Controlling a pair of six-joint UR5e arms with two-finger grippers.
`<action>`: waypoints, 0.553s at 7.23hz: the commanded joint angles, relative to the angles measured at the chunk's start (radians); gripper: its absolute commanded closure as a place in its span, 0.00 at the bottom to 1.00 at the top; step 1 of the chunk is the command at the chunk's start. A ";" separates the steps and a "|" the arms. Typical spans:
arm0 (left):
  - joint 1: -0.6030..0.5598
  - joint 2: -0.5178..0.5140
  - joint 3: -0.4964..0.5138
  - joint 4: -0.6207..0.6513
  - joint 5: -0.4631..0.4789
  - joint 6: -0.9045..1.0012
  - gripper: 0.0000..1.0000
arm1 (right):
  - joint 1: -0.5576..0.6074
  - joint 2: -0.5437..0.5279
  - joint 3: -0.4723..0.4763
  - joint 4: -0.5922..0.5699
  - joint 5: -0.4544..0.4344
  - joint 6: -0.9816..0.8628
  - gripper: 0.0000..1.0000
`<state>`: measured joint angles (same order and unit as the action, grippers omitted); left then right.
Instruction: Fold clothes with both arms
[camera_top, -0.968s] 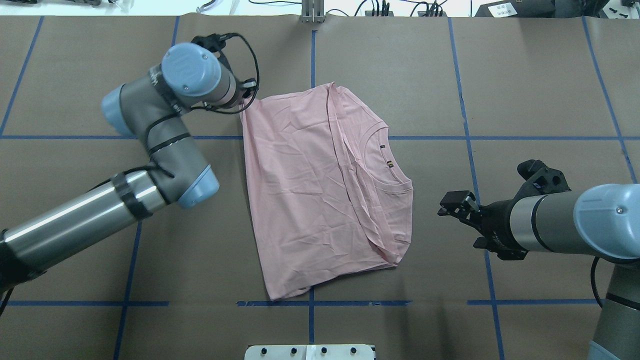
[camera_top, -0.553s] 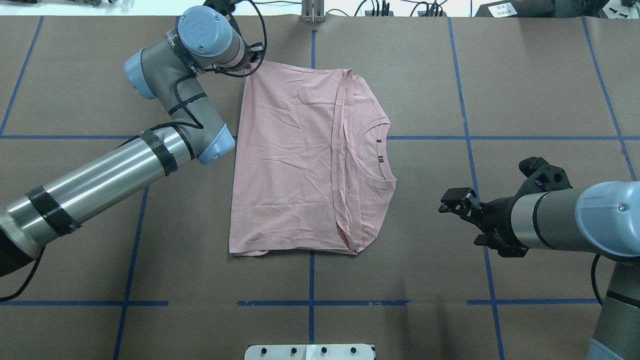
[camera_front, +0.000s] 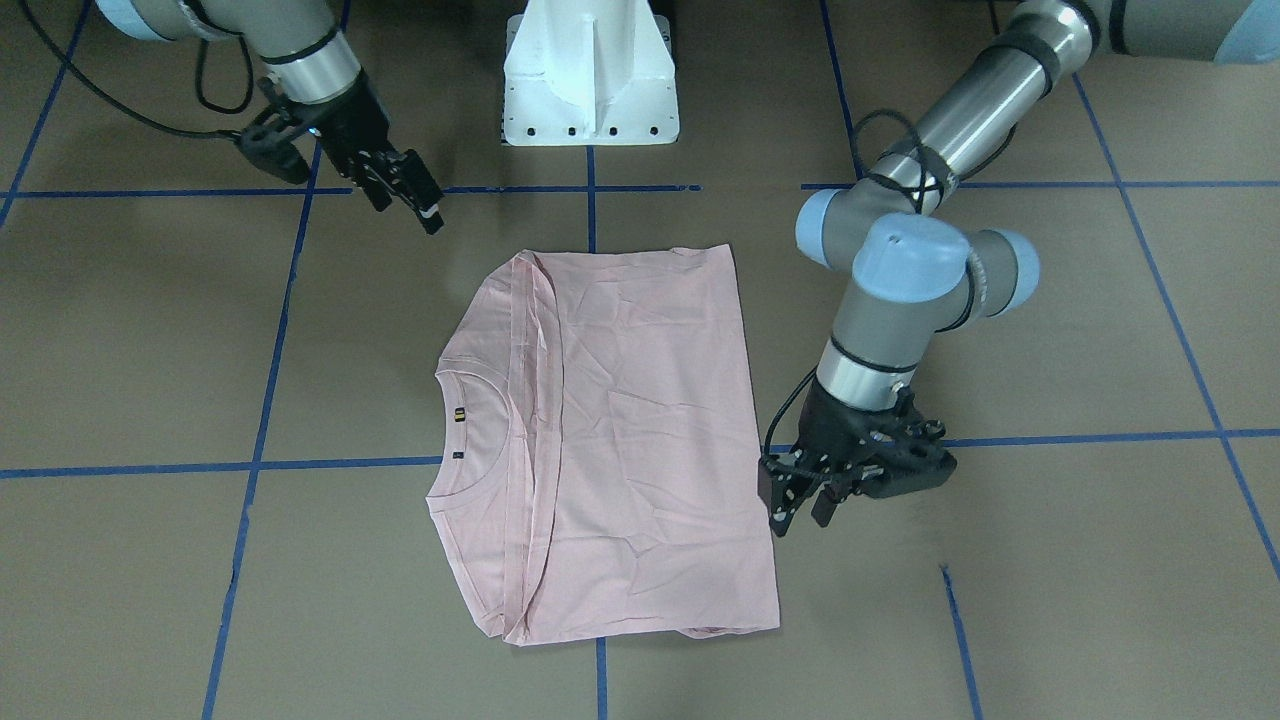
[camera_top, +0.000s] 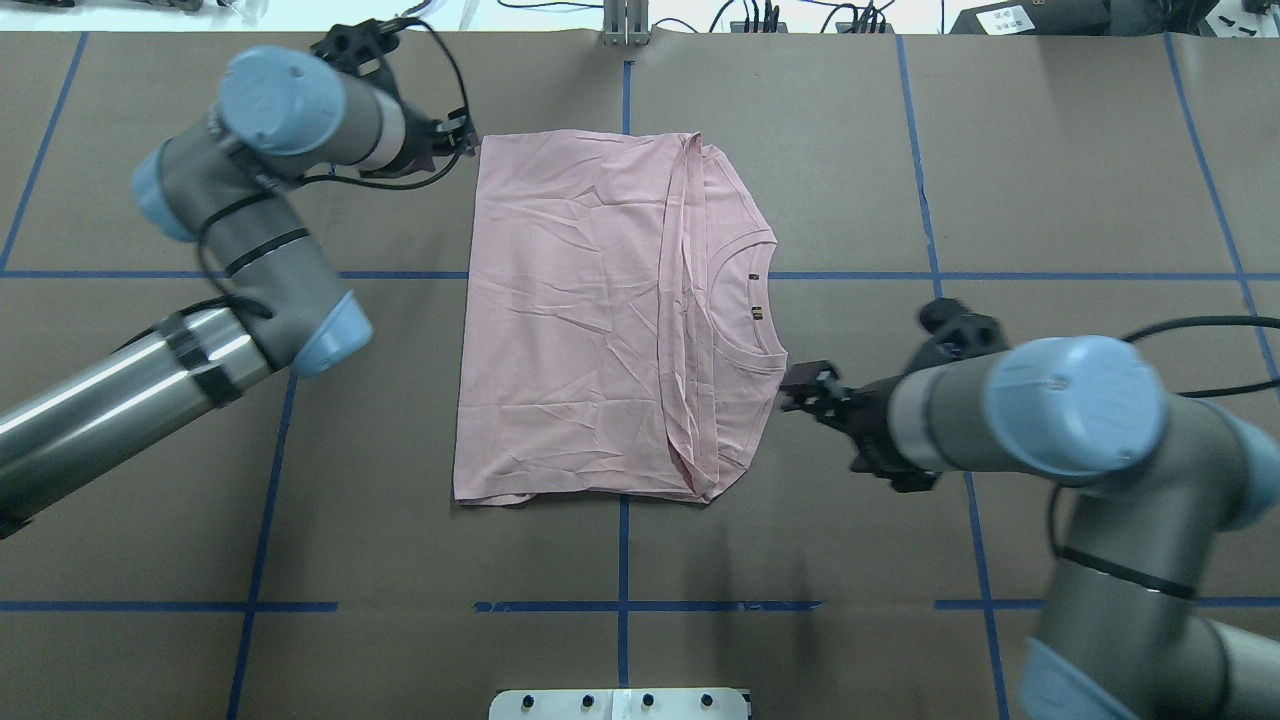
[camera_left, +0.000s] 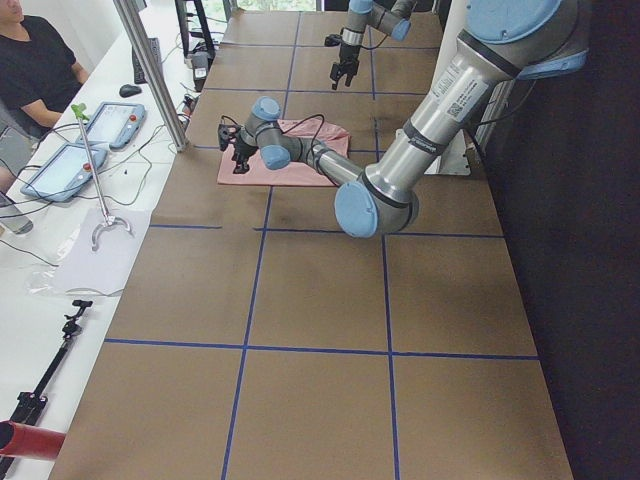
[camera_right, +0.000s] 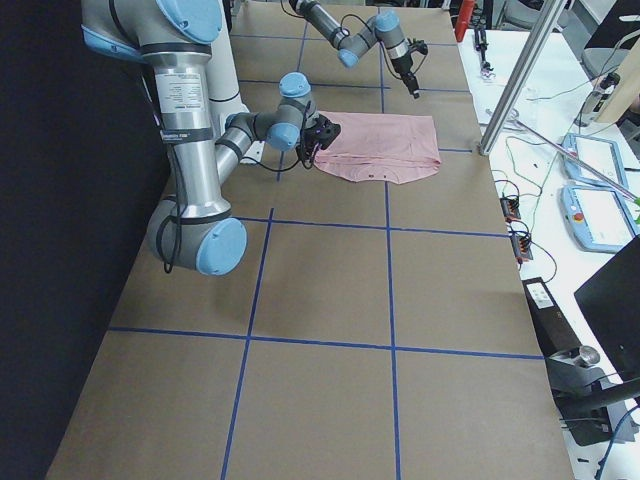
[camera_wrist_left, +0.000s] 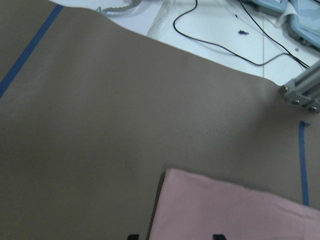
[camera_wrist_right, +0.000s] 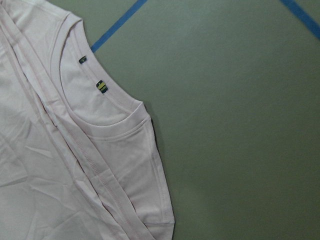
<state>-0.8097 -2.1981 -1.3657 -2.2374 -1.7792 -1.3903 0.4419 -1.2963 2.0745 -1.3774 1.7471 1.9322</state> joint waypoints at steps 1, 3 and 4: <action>0.000 0.101 -0.141 0.001 -0.055 -0.029 0.42 | -0.086 0.242 -0.117 -0.260 -0.008 -0.269 0.00; 0.001 0.103 -0.136 0.001 -0.055 -0.030 0.42 | -0.088 0.294 -0.204 -0.275 -0.004 -0.680 0.00; 0.004 0.103 -0.136 0.001 -0.055 -0.036 0.42 | -0.089 0.349 -0.287 -0.273 -0.012 -0.715 0.00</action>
<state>-0.8081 -2.0970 -1.5007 -2.2366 -1.8336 -1.4213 0.3565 -1.0087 1.8747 -1.6432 1.7415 1.3363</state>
